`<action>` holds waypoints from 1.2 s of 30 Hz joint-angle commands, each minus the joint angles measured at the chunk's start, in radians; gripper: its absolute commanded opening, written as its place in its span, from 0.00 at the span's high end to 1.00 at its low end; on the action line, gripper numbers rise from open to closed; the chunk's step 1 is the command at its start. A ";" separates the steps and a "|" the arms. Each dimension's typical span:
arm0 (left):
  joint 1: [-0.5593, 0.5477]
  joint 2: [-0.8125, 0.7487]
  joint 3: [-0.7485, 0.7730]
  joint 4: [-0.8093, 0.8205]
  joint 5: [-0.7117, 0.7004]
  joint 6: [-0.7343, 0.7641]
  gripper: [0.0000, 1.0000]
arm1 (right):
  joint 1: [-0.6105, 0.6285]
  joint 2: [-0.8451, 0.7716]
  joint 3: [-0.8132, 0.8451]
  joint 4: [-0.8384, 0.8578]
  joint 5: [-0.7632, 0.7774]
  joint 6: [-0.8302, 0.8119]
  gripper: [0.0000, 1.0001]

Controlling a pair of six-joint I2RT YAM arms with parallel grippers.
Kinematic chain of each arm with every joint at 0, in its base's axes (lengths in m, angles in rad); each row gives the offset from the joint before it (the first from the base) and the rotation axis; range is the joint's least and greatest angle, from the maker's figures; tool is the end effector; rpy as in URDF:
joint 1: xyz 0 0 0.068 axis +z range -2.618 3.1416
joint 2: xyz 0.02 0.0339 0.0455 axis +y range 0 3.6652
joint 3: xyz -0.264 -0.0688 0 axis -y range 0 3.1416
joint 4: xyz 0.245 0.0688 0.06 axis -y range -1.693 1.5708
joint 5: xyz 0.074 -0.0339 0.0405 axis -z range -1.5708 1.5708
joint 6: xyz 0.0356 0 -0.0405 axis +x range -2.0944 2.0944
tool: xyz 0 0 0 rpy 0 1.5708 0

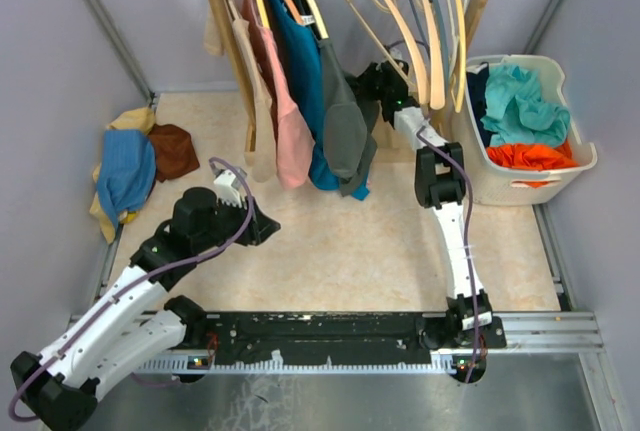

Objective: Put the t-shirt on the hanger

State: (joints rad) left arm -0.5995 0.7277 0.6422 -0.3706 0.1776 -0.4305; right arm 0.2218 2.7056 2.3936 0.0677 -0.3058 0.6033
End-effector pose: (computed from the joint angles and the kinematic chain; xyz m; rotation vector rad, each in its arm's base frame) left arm 0.1368 -0.1011 0.2799 0.2958 2.0999 -0.8141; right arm 0.5982 0.1459 0.1808 0.1339 1.8846 0.8525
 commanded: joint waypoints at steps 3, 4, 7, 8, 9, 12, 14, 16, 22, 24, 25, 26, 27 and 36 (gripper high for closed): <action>0.000 -0.021 0.039 -0.030 -0.030 0.000 0.50 | -0.015 0.036 0.030 0.191 -0.055 0.141 0.96; 0.001 -0.021 0.040 -0.032 -0.033 0.001 0.50 | -0.015 0.032 0.011 0.207 -0.071 0.147 0.94; 0.001 -0.022 0.046 -0.036 -0.040 0.002 0.50 | -0.014 -0.016 -0.079 0.248 -0.097 0.149 0.69; 0.001 -0.023 0.049 -0.038 -0.043 0.002 0.49 | -0.014 -0.044 -0.116 0.254 -0.097 0.142 0.56; 0.001 -0.024 0.050 -0.039 -0.045 0.002 0.49 | -0.014 -0.075 -0.156 0.253 -0.093 0.130 0.48; 0.001 -0.033 0.057 -0.040 -0.050 0.000 0.48 | -0.015 -0.189 -0.332 0.287 -0.083 0.105 0.26; 0.001 -0.038 0.068 -0.052 -0.057 0.000 0.47 | -0.015 -0.290 -0.458 0.352 -0.084 0.110 0.18; 0.001 -0.046 0.084 -0.066 -0.066 0.005 0.46 | -0.016 -0.369 -0.571 0.416 -0.084 0.128 0.10; 0.001 -0.081 0.128 -0.115 -0.088 0.007 0.45 | -0.016 -0.560 -0.858 0.627 -0.105 0.222 0.01; 0.001 -0.095 0.140 -0.133 -0.094 0.005 0.45 | -0.019 -0.603 -0.923 0.669 -0.115 0.252 0.01; 0.000 -0.105 0.147 -0.142 -0.097 0.003 0.45 | -0.019 -0.618 -0.946 0.687 -0.128 0.271 0.01; 0.000 -0.113 0.152 -0.150 -0.099 0.001 0.45 | -0.020 -0.633 -0.972 0.710 -0.138 0.290 0.01; 0.001 -0.121 0.160 -0.158 -0.102 -0.001 0.44 | -0.020 -0.650 -1.006 0.736 -0.144 0.312 0.01; 0.001 -0.170 0.265 -0.250 -0.147 0.007 0.43 | -0.019 -0.844 -1.340 0.928 -0.150 0.436 0.01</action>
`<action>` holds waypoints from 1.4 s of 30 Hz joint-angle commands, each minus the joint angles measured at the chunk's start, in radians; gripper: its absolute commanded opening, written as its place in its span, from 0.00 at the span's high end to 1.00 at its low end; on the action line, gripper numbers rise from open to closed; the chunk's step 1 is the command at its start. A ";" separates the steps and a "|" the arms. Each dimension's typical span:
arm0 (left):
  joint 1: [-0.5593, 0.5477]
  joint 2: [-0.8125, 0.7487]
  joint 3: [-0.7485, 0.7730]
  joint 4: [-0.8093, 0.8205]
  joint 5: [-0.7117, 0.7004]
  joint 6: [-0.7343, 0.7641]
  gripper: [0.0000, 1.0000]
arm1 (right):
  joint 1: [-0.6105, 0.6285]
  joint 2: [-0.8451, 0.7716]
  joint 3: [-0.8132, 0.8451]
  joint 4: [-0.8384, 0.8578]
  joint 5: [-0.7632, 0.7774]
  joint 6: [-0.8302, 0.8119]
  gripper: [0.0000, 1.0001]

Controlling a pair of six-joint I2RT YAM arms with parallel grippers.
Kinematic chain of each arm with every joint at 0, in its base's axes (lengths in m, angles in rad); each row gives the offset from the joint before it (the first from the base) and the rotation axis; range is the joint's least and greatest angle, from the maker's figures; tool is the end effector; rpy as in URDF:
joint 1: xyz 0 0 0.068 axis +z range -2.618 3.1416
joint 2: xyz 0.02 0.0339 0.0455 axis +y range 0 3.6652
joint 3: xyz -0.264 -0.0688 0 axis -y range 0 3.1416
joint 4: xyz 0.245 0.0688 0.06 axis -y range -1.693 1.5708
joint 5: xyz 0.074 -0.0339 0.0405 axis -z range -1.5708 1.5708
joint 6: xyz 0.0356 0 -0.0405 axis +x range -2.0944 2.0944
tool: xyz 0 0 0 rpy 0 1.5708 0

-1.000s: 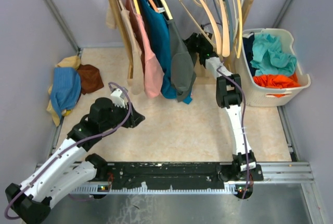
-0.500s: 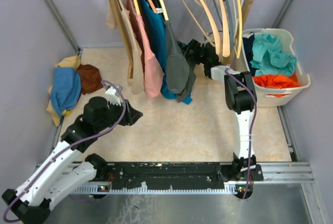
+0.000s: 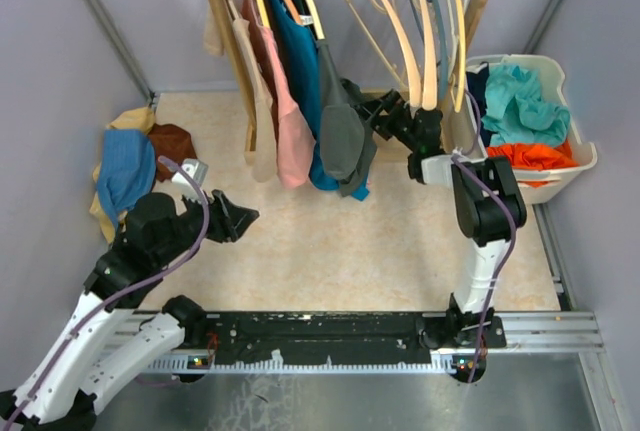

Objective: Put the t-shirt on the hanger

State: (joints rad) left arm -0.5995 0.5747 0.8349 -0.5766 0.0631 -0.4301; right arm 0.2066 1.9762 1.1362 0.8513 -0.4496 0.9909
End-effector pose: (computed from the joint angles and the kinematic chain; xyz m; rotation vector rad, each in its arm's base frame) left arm 0.1010 -0.0717 0.3439 0.2104 1.9481 -0.7529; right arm 0.4259 0.1051 0.2149 0.2812 1.6899 1.2666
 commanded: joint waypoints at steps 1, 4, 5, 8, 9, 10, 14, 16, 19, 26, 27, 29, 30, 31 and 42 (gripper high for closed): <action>0.000 -0.018 0.093 -0.050 -0.038 0.011 0.43 | -0.004 -0.139 -0.113 0.152 -0.006 0.048 0.01; 0.001 -0.010 0.143 -0.072 -0.055 0.027 0.41 | -0.006 -0.222 -0.190 0.130 0.003 0.025 0.01; 0.001 -0.005 0.160 -0.074 -0.060 0.032 0.40 | -0.004 -0.252 -0.210 0.111 0.009 0.012 0.01; 0.001 0.018 0.204 -0.080 -0.066 0.045 0.39 | -0.005 -0.349 -0.264 0.033 0.032 -0.032 0.01; 0.001 0.026 0.215 -0.080 -0.067 0.046 0.39 | -0.005 -0.391 -0.290 0.003 0.041 -0.045 0.01; 0.001 0.033 0.224 -0.080 -0.068 0.046 0.39 | -0.005 -0.421 -0.308 -0.034 0.055 -0.062 0.01; 0.001 0.039 0.244 -0.075 -0.088 0.046 0.36 | -0.005 -0.548 -0.376 -0.219 0.103 -0.133 0.01; 0.002 0.034 0.248 -0.075 -0.102 0.045 0.35 | -0.004 -0.625 -0.412 -0.321 0.138 -0.171 0.01; 0.001 0.027 0.258 -0.078 -0.120 0.046 0.33 | -0.005 -0.757 -0.467 -0.493 0.189 -0.233 0.01; 0.001 0.061 0.299 -0.098 -0.185 0.074 0.29 | 0.090 -1.110 -0.525 -0.851 0.230 -0.314 0.02; 0.001 0.068 0.305 -0.095 -0.192 0.079 0.28 | 0.146 -1.164 -0.508 -0.900 0.244 -0.323 0.03; 0.001 0.087 0.322 -0.081 -0.192 0.090 0.28 | 0.235 -1.231 -0.458 -0.996 0.264 -0.337 0.08; 0.001 0.100 0.332 -0.075 -0.192 0.096 0.28 | 0.281 -1.254 -0.427 -1.021 0.276 -0.340 0.10; 0.001 0.113 0.345 -0.071 -0.194 0.100 0.28 | 0.331 -1.270 -0.392 -1.046 0.291 -0.349 0.14; 0.001 0.174 0.384 -0.036 -0.179 0.129 0.28 | 0.697 -1.061 0.136 -1.168 0.610 -0.586 0.32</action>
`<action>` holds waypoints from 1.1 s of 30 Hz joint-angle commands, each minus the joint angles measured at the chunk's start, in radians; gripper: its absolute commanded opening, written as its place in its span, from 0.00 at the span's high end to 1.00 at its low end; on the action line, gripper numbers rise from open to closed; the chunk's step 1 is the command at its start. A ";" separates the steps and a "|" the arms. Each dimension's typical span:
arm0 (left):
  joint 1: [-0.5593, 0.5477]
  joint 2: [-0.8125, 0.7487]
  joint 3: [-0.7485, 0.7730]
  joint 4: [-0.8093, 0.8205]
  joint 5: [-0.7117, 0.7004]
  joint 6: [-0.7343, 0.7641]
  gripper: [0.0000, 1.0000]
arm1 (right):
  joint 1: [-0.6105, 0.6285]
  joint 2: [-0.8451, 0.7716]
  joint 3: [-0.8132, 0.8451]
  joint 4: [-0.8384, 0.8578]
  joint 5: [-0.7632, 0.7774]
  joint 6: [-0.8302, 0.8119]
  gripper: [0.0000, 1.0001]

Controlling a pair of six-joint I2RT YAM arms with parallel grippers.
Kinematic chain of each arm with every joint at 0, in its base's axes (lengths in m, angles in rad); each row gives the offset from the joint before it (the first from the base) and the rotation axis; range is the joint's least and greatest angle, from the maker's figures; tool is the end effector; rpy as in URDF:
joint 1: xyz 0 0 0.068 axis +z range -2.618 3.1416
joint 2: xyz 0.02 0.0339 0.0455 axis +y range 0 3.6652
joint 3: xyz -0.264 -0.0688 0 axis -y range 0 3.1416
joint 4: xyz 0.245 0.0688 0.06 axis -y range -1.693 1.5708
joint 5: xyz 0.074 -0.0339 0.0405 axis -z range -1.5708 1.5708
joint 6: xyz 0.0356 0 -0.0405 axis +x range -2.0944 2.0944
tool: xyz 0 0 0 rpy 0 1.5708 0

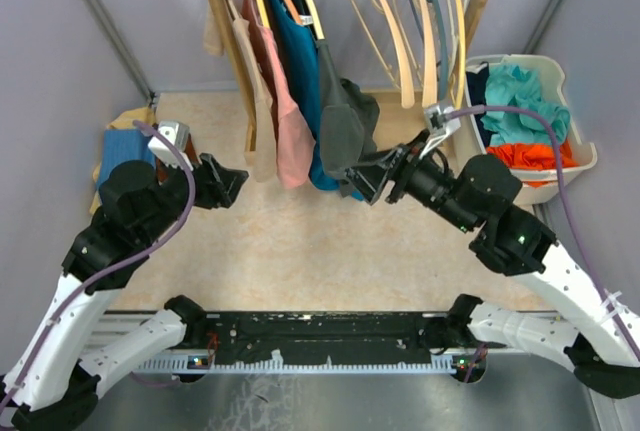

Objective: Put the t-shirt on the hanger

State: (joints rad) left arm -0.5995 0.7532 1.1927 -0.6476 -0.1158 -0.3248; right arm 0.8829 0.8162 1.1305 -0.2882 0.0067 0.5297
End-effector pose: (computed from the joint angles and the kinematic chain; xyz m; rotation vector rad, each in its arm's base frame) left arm 0.1101 -0.0703 0.4300 0.1636 1.8050 -0.5606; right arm 0.1038 0.1259 0.4415 -0.2850 1.6295 1.0978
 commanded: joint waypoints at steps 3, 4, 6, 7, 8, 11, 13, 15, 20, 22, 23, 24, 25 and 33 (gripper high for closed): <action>0.001 -0.012 0.028 0.031 -0.001 0.028 0.28 | 0.021 0.184 0.226 -0.007 0.238 -0.180 0.37; 0.001 -0.014 0.029 0.026 -0.003 0.030 0.28 | 0.021 0.211 0.251 0.005 0.270 -0.194 0.41; 0.001 -0.019 0.037 0.014 -0.009 0.034 0.28 | 0.020 0.274 0.313 0.019 0.306 -0.226 0.45; 0.001 -0.024 0.038 0.009 -0.010 0.037 0.28 | 0.019 0.305 0.343 0.021 0.325 -0.241 0.46; 0.001 -0.028 0.040 0.002 -0.012 0.038 0.28 | 0.019 0.339 0.380 0.018 0.344 -0.256 0.47; 0.000 -0.036 0.049 -0.010 -0.014 0.041 0.28 | 0.004 0.440 0.510 -0.003 0.377 -0.300 0.47; 0.001 -0.042 0.051 -0.017 -0.014 0.046 0.28 | -0.013 0.497 0.578 -0.021 0.377 -0.321 0.44; 0.001 -0.049 0.053 -0.022 -0.016 0.048 0.28 | -0.026 0.543 0.637 -0.037 0.384 -0.347 0.43; 0.000 -0.061 0.053 -0.026 -0.018 0.051 0.27 | -0.067 0.632 0.753 -0.091 0.375 -0.374 0.42; 0.001 -0.063 0.052 -0.023 -0.015 0.053 0.27 | -0.083 0.656 0.782 -0.108 0.374 -0.387 0.42; 0.001 -0.063 0.052 -0.022 -0.014 0.052 0.28 | -0.090 0.669 0.802 -0.117 0.372 -0.389 0.42; 0.001 -0.063 0.052 -0.020 -0.012 0.052 0.28 | -0.097 0.679 0.812 -0.123 0.367 -0.392 0.42; 0.001 -0.064 0.051 -0.019 -0.012 0.053 0.27 | -0.105 0.689 0.820 -0.128 0.359 -0.395 0.42; 0.001 -0.065 0.049 -0.012 0.001 0.050 0.28 | -0.158 0.767 0.871 -0.161 0.285 -0.393 0.43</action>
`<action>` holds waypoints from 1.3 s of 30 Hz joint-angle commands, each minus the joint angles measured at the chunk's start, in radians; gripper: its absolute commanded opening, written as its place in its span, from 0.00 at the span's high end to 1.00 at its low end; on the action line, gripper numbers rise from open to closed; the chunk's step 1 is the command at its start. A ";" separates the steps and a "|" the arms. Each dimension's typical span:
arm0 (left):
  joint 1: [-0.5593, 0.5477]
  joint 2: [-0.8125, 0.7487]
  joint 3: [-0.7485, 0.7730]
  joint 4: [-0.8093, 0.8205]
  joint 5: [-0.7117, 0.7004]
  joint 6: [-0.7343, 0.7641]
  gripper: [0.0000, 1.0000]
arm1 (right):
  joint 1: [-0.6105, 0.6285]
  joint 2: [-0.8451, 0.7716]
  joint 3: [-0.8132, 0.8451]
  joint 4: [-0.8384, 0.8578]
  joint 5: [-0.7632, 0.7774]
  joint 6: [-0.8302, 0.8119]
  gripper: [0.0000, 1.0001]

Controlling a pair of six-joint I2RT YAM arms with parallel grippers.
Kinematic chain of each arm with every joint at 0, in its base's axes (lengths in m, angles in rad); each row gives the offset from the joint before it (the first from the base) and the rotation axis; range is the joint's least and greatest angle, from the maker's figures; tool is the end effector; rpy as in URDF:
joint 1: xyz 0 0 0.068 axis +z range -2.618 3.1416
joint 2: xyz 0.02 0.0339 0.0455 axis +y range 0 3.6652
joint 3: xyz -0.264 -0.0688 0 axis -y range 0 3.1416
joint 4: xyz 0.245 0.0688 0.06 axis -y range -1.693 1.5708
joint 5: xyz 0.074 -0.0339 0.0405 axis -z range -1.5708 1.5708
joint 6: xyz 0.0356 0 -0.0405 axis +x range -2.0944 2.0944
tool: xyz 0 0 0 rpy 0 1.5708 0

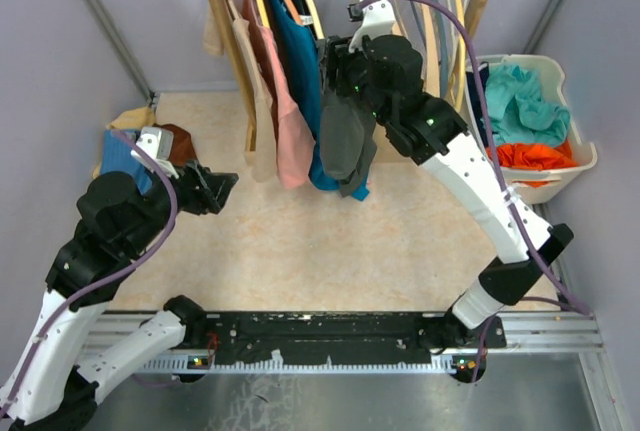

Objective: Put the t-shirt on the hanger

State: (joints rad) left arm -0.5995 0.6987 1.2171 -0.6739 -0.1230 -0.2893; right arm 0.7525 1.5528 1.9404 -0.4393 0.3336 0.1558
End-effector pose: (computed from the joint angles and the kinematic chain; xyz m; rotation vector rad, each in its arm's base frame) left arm 0.0924 -0.0579 0.4399 0.1797 1.7473 -0.5476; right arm 0.2466 0.2149 0.5200 -0.2281 1.6207 0.4287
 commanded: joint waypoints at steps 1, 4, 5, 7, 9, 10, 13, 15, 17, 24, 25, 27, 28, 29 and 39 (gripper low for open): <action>0.001 -0.010 0.027 0.014 0.009 0.013 0.28 | -0.033 0.038 0.065 -0.013 -0.047 -0.017 0.44; 0.001 -0.013 0.029 0.014 0.010 0.014 0.28 | -0.045 0.049 0.067 -0.018 -0.039 -0.010 0.51; 0.001 -0.013 0.031 0.012 0.010 0.012 0.28 | -0.047 0.048 0.065 -0.018 -0.026 -0.010 0.56; 0.001 -0.015 0.035 0.009 0.010 0.013 0.28 | -0.048 0.039 0.057 -0.015 0.006 -0.010 0.66; 0.001 -0.016 0.039 0.004 0.010 0.014 0.28 | -0.056 0.032 0.049 -0.015 0.025 -0.011 0.68; 0.001 -0.016 0.042 0.003 0.008 0.014 0.28 | -0.059 0.028 0.047 -0.016 0.033 -0.014 0.69; 0.001 -0.017 0.050 -0.001 0.008 0.016 0.28 | -0.070 0.020 0.040 -0.012 0.044 -0.026 0.70; 0.001 -0.016 0.055 -0.003 0.008 0.016 0.28 | -0.078 0.022 0.037 -0.011 0.045 -0.032 0.70; 0.001 -0.015 0.057 -0.005 0.007 0.018 0.28 | -0.082 0.028 0.038 -0.011 0.062 -0.050 0.71; 0.001 -0.019 0.062 -0.017 -0.003 0.023 0.28 | -0.122 -0.009 0.022 0.001 0.069 -0.105 0.71; 0.001 -0.019 0.063 -0.016 -0.003 0.024 0.28 | -0.130 -0.012 0.026 0.001 0.057 -0.110 0.71; 0.001 -0.019 0.066 -0.015 -0.003 0.025 0.28 | -0.136 -0.007 0.043 -0.010 0.052 -0.124 0.71; 0.001 -0.017 0.068 -0.015 -0.003 0.025 0.28 | -0.138 0.000 0.055 -0.016 0.052 -0.132 0.71; 0.001 -0.015 0.069 -0.014 -0.004 0.026 0.28 | -0.140 0.009 0.066 -0.021 0.056 -0.145 0.71; 0.001 -0.010 0.081 -0.016 -0.003 0.028 0.28 | -0.149 0.054 0.045 -0.003 -0.082 -0.149 0.72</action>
State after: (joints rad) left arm -0.5995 0.6903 1.2659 -0.6903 -0.1230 -0.2783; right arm 0.6132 1.5970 1.9530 -0.5014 0.3260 0.0105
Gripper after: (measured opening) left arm 0.719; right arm 0.293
